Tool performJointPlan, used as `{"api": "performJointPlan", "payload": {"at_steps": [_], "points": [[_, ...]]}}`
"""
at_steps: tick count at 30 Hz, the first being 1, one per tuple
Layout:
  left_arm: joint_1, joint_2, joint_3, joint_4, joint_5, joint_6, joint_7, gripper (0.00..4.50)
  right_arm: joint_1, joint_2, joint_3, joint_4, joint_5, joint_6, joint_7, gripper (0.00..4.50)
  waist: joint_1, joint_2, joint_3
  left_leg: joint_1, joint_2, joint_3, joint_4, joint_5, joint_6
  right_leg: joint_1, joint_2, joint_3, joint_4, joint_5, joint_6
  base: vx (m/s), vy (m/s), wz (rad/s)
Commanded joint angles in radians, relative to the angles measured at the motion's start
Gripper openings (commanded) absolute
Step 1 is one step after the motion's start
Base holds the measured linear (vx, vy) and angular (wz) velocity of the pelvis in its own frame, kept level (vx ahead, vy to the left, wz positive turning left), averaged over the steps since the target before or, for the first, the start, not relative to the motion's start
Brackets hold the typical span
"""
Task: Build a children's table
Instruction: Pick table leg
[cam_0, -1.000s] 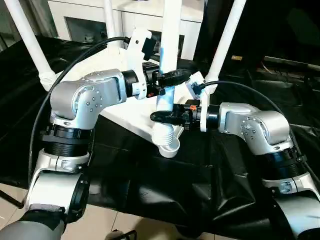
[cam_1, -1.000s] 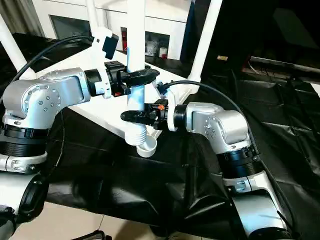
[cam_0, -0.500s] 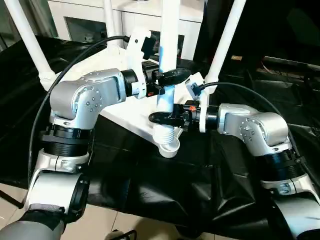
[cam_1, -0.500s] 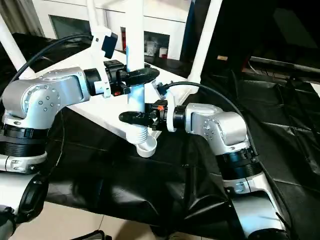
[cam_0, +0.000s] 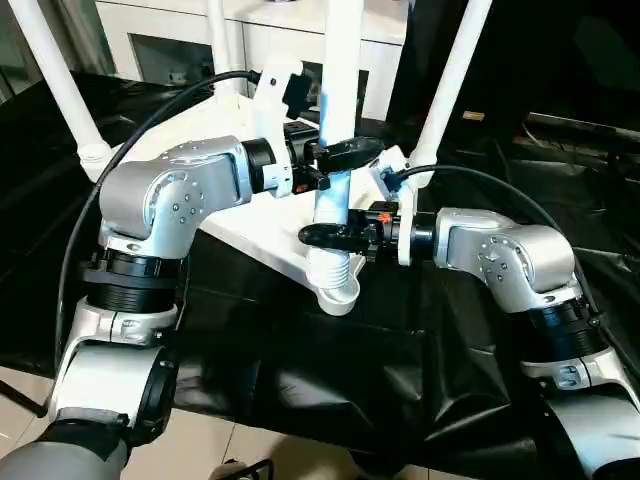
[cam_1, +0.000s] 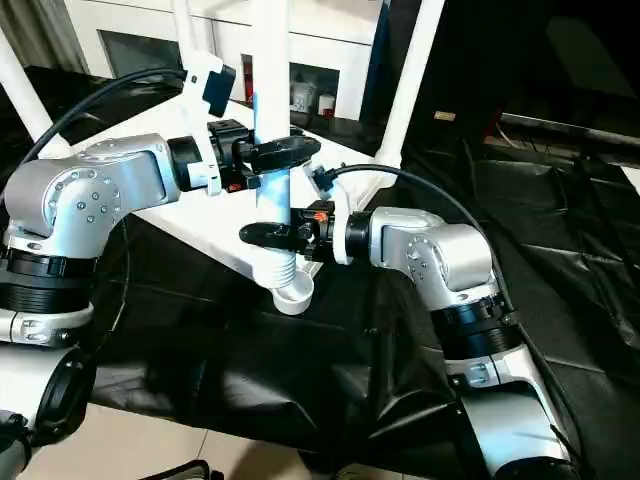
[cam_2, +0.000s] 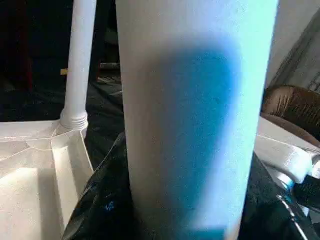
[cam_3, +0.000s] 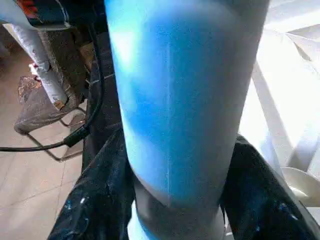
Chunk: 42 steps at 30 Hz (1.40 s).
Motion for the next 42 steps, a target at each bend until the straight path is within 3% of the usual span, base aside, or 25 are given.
{"api": "performJointPlan", "payload": {"at_steps": [1, 7, 8, 11, 14, 17, 19, 20, 21, 22, 23, 24, 26, 28, 29, 30, 31, 32, 33, 34, 35, 37, 39, 41, 42], "points": [[-0.004, 0.0, -0.005, -0.033, -0.002, -0.001, -0.008, 1.87, -0.001, -0.001, -0.01, 0.01, -0.003, -0.003, -0.012, 1.98, 0.001, -0.006, -0.083, 0.007, 0.008, 0.006, -0.061, -0.091, -0.024, 0.062, -0.06, 0.036, -0.055, -0.15, -0.178, 0.0, 0.0, 0.0], [-0.006, -0.001, 0.001, -0.03, -0.001, 0.003, -0.004, 1.87, -0.004, 0.0, -0.012, 0.015, -0.006, -0.007, -0.01, 1.89, 0.002, -0.007, -0.084, 0.007, 0.008, 0.005, -0.061, -0.086, -0.024, 0.063, -0.06, 0.036, -0.054, -0.148, -0.176, 0.0, 0.0, 0.0], [-0.007, -0.007, 0.012, -0.027, -0.016, 0.013, -0.006, 2.42, -0.004, 0.0, -0.013, 0.015, -0.006, -0.008, -0.01, 1.88, 0.002, -0.007, -0.084, 0.007, 0.008, 0.005, -0.061, -0.088, -0.024, 0.062, -0.061, 0.036, -0.055, -0.151, -0.176, 0.0, 0.0, 0.0], [-0.01, -0.012, 0.032, -0.027, -0.033, 0.025, 0.0, 2.56, -0.004, 0.0, -0.015, 0.014, -0.007, -0.012, -0.011, 1.88, 0.002, -0.007, -0.084, 0.007, 0.008, 0.006, -0.06, -0.084, -0.024, 0.062, -0.061, 0.036, -0.054, -0.149, -0.179, 0.0, 0.0, 0.0], [-0.006, -0.037, 0.069, -0.02, -0.031, -0.024, 0.035, 2.99, 0.001, -0.003, -0.024, 0.0, -0.004, -0.011, -0.014, 1.87, 0.001, -0.008, -0.083, 0.007, 0.009, 0.006, -0.06, -0.089, -0.023, 0.063, -0.061, 0.036, -0.058, -0.153, -0.179, 0.0, 0.0, 0.0], [0.002, -0.084, 0.13, -0.006, -0.04, -0.121, 0.076, 3.0, 0.011, -0.009, -0.038, -0.022, 0.003, -0.013, -0.018, 1.87, 0.002, -0.011, -0.084, 0.005, 0.008, 0.006, -0.059, -0.086, -0.019, 0.066, -0.061, 0.037, -0.058, -0.139, -0.181, 0.0, 0.0, 0.0], [0.004, -0.147, 0.232, 0.002, -0.119, -0.211, 0.09, 3.0, 0.023, -0.009, -0.066, -0.039, 0.017, -0.014, -0.029, 1.87, 0.004, -0.011, -0.086, 0.006, 0.008, 0.006, -0.058, -0.08, -0.015, 0.066, -0.061, 0.037, -0.056, -0.117, -0.185, 0.0, 0.0, 0.0], [0.004, -0.147, 0.232, 0.002, -0.119, -0.211, 0.09, 3.0, 0.023, -0.009, -0.066, -0.039, 0.017, -0.014, -0.029, 1.87, 0.004, -0.013, -0.085, 0.003, 0.006, 0.007, -0.058, -0.075, -0.012, 0.069, -0.062, 0.037, -0.056, -0.108, -0.191, 0.0, 0.0, 0.0], [0.006, -0.182, 0.298, -0.006, -0.207, -0.236, 0.068, 3.0, 0.032, -0.004, -0.084, -0.042, 0.022, -0.022, -0.04, 1.87, 0.006, -0.008, -0.087, 0.003, 0.005, 0.006, -0.057, -0.072, -0.012, 0.068, -0.062, 0.036, -0.053, -0.098, -0.202, 0.0, 0.0, 0.0], [0.006, -0.182, 0.298, -0.006, -0.207, -0.236, 0.068, 3.0, 0.032, -0.004, -0.084, -0.042, 0.022, -0.022, -0.04, 1.87, 0.006, -0.012, -0.087, 0.005, 0.005, 0.007, -0.056, -0.078, -0.009, 0.067, -0.061, 0.036, -0.055, -0.096, -0.212, 0.0, 0.0, 0.0], [0.003, -0.21, 0.358, -0.014, -0.297, -0.233, 0.053, 3.0, 0.039, 0.003, -0.101, -0.04, 0.024, -0.033, -0.054, 1.87, 0.004, -0.006, -0.086, 0.006, 0.006, 0.006, -0.057, -0.09, -0.007, 0.066, -0.059, 0.035, -0.054, -0.109, -0.206, 0.0, 0.0, 0.0], [0.003, -0.21, 0.358, -0.014, -0.297, -0.233, 0.053, 3.0, 0.039, 0.003, -0.101, -0.04, 0.024, -0.033, -0.054, 1.87, 0.002, -0.01, -0.085, 0.004, 0.003, 0.008, -0.056, -0.093, -0.008, 0.067, -0.059, 0.036, -0.056, -0.116, -0.207, 0.0, 0.0, 0.0], [0.007, -0.234, 0.421, -0.041, -0.405, -0.223, 0.007, 3.0, 0.05, 0.037, -0.149, -0.009, 0.004, -0.093, -0.138, 1.87, 0.005, -0.005, -0.085, 0.006, 0.004, 0.007, -0.056, -0.104, -0.012, 0.065, -0.061, 0.035, -0.059, -0.134, -0.214, 0.0, 0.0, 0.0], [0.025, -0.208, 0.421, -0.045, -0.394, -0.222, -0.052, 3.0, 0.057, 0.069, -0.197, 0.037, -0.045, -0.193, -0.258, 1.87, -0.001, -0.003, -0.086, 0.012, 0.006, 0.007, -0.059, -0.113, -0.03, 0.057, -0.059, 0.034, -0.061, -0.168, -0.198, 0.0, 0.0, 0.0], [0.025, -0.208, 0.421, -0.045, -0.394, -0.222, -0.052, 3.0, 0.057, 0.069, -0.197, 0.037, -0.045, -0.193, -0.258, 1.87, -0.004, -0.003, -0.084, 0.011, 0.006, 0.008, -0.06, -0.117, -0.033, 0.057, -0.058, 0.034, -0.061, -0.172, -0.194, 0.0, 0.0, 0.0], [0.04, -0.177, 0.388, -0.037, -0.333, -0.244, -0.077, 3.0, 0.066, 0.071, -0.203, 0.046, -0.074, -0.235, -0.295, 1.87, -0.003, -0.001, -0.083, 0.013, 0.006, 0.007, -0.062, -0.123, -0.034, 0.056, -0.056, 0.034, -0.063, -0.183, -0.179, 0.0, 0.0, 0.0], [0.089, -0.067, 0.222, 0.006, -0.098, -0.384, -0.143, 3.0, 0.1, 0.057, -0.197, 0.031, -0.103, -0.296, -0.298, 1.87, -0.002, -0.002, -0.081, 0.015, 0.009, 0.003, -0.067, -0.135, -0.026, 0.054, -0.056, 0.034, -0.072, -0.22, -0.143, 0.0, 0.0, 0.0], [0.115, -0.006, 0.134, 0.036, 0.021, -0.466, -0.178, 3.0, 0.122, 0.047, -0.19, 0.016, -0.12, -0.332, -0.291, 1.87, -0.003, 0.001, -0.081, 0.018, 0.012, 0.0, -0.07, -0.149, -0.023, 0.051, -0.057, 0.035, -0.076, -0.253, -0.094, 0.0, 0.0, 0.0], [0.138, 0.048, 0.057, 0.069, 0.121, -0.542, -0.219, 3.0, 0.141, 0.038, -0.185, 0.0, -0.132, -0.346, -0.29, 1.87, -0.004, 0.001, -0.079, 0.019, 0.013, -0.001, -0.073, -0.154, -0.019, 0.05, -0.055, 0.037, -0.082, -0.274, -0.063, 0.0, 0.0, 0.0], [0.148, 0.073, 0.021, 0.087, 0.164, -0.577, -0.238, 3.0, 0.15, 0.034, -0.187, -0.009, -0.134, -0.344, -0.291, 1.87, -0.009, 0.003, -0.082, 0.02, 0.011, 0.002, -0.073, -0.141, -0.036, 0.053, -0.054, 0.038, -0.07, -0.248, -0.058, 0.0, 0.0, 0.0], [0.161, 0.103, -0.022, 0.108, 0.216, -0.621, -0.262, 3.0, 0.161, 0.03, -0.188, -0.02, -0.136, -0.341, -0.293, 1.87, -0.005, 0.004, -0.084, 0.021, 0.011, -0.002, -0.073, -0.129, -0.034, 0.053, -0.055, 0.038, -0.075, -0.242, -0.054, 0.0, 0.0, 0.0], [0.194, 0.187, -0.147, 0.221, 0.345, -0.784, -0.371, 3.0, 0.203, 0.028, -0.221, -0.063, -0.121, -0.303, -0.311, 1.87, -0.013, 0.007, -0.087, 0.016, 0.01, 0.002, -0.072, -0.1, -0.044, 0.058, -0.054, 0.04, -0.056, -0.145, -0.102, 0.0, 0.0, 0.0], [0.203, 0.211, -0.19, 0.269, 0.389, -0.855, -0.415, 3.0, 0.222, 0.026, -0.231, -0.081, -0.116, -0.291, -0.314, 1.87, -0.011, 0.007, -0.086, 0.016, 0.008, 0.003, -0.072, -0.093, -0.035, 0.058, -0.055, 0.042, -0.059, -0.111, -0.12, 0.0, 0.0, 0.0], [0.206, 0.239, -0.261, 0.38, 0.461, -0.979, -0.487, 2.71, 0.267, 0.023, -0.225, -0.129, -0.112, -0.274, -0.306, 1.87, -0.014, 0.013, -0.086, 0.019, 0.011, 0.004, -0.072, -0.111, -0.043, 0.058, -0.058, 0.042, -0.051, -0.086, -0.15, 0.0, 0.0, 0.0], [0.199, 0.245, -0.287, 0.434, 0.488, -1.025, -0.51, 2.71, 0.285, 0.023, -0.222, -0.154, -0.107, -0.262, -0.303, 1.87, -0.013, 0.017, -0.081, 0.018, 0.008, 0.004, -0.073, -0.121, -0.038, 0.054, -0.056, 0.043, -0.061, -0.103, -0.147, 0.0, 0.0, 0.0]]}}
